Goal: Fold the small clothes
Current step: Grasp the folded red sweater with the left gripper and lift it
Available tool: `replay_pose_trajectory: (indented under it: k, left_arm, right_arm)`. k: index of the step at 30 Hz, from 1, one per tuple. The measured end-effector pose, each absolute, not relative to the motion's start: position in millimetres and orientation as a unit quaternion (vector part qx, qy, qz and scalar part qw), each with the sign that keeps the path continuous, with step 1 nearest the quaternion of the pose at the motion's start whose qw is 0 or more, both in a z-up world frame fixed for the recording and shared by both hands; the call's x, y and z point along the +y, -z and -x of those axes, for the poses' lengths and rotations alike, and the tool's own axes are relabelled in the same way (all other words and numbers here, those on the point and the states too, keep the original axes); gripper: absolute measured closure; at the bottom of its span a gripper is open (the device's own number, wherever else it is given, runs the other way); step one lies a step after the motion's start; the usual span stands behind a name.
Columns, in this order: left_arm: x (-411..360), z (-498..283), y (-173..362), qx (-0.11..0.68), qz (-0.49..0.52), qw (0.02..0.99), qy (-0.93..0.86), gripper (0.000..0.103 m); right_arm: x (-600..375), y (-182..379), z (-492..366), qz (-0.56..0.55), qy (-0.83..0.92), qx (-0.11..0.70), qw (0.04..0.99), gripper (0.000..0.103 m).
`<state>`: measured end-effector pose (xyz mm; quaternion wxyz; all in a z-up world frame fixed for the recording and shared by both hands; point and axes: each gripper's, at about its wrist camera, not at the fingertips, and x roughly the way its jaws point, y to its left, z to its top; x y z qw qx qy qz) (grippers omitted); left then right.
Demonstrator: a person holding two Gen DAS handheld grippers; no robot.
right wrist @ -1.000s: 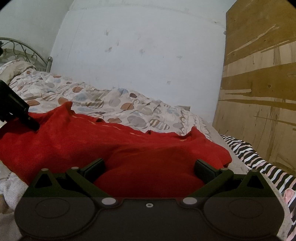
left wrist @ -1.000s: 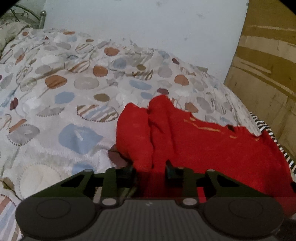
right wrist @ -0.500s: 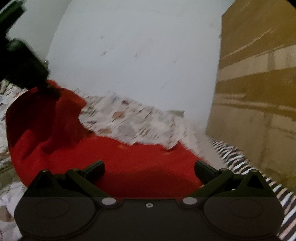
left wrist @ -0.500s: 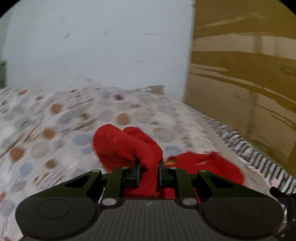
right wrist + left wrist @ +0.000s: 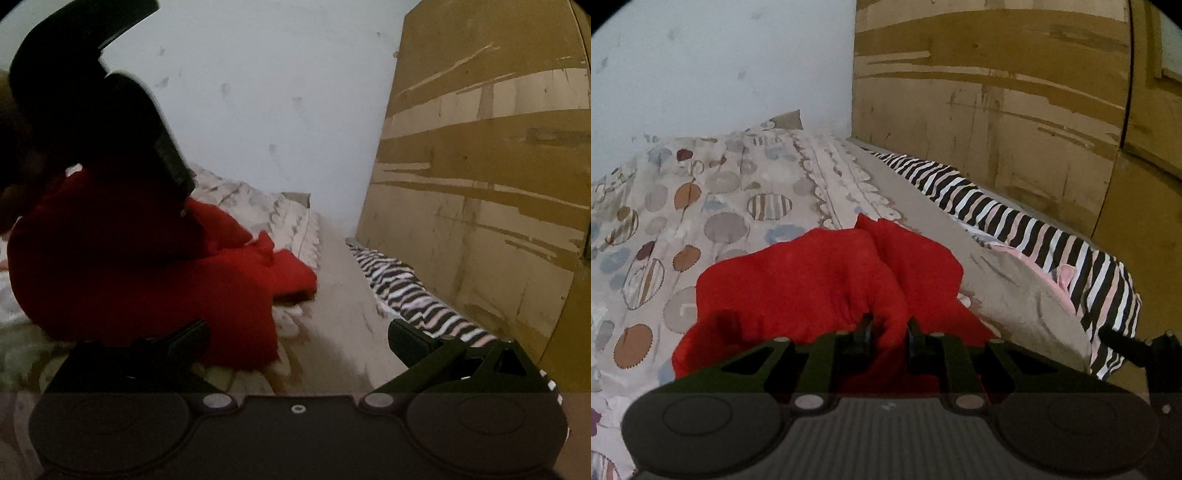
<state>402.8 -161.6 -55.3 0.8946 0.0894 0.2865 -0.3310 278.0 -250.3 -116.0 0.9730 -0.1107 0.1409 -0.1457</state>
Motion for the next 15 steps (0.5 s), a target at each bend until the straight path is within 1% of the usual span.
replay_pose_trajectory:
  k: [1,2,3,4,5,6,8,10,11,13,15]
  left_arm:
    - [-158.8,-403.0,54.2,0.289,-0.08,0.892,0.338,0.075]
    - [-155.9,-404.4,50.7,0.292,-0.064,0.889,0.346,0.065]
    - [-153.0,-405.6,47.5,0.292,-0.053,0.889,0.349,0.059]
    - [-151.5,-407.4,44.0,0.289,-0.047,0.888,0.354,0.049]
    - [-150.2,-406.8,41.2,0.284,-0.047,0.889,0.356,0.04]
    - [-150.5,-404.3,37.9,0.278,-0.049,0.89,0.358,0.035]
    - [-149.1,-397.8,31.1,0.266,-0.042,0.889,0.371,0.018]
    - [-146.4,-389.3,23.5,0.253,-0.027,0.888,0.382,0.007]
    - [-143.5,-384.3,19.2,0.245,-0.019,0.891,0.382,0.005]
    - [-136.0,-372.8,9.4,0.231,-0.01,0.896,0.38,0.004]
    - [-125.9,-361.9,0.3,0.216,-0.001,0.901,0.375,0.001]
  right_arm:
    - [-250.9,118.6,-277.1,0.11,0.143,0.143,0.973,0.0]
    - [-250.8,120.8,-276.7,0.111,0.141,0.146,0.973,0.0]
    - [-249.3,123.2,-278.0,0.114,0.138,0.151,0.972,0.0]
    - [-249.8,124.9,-276.0,0.116,0.138,0.153,0.972,0.0]
    - [-248.0,126.5,-276.0,0.12,0.138,0.153,0.971,0.0]
    - [-246.4,127.5,-275.6,0.121,0.138,0.153,0.971,0.0]
    - [-246.8,128.5,-273.6,0.117,0.139,0.154,0.971,0.0]
    - [-249.4,127.9,-273.8,0.112,0.141,0.155,0.971,0.0]
    - [-250.9,127.3,-274.1,0.111,0.142,0.155,0.971,0.0]
    - [-253.7,125.7,-273.2,0.107,0.142,0.152,0.972,0.0]
    - [-258.2,121.6,-269.7,0.089,0.136,0.14,0.977,0.0]
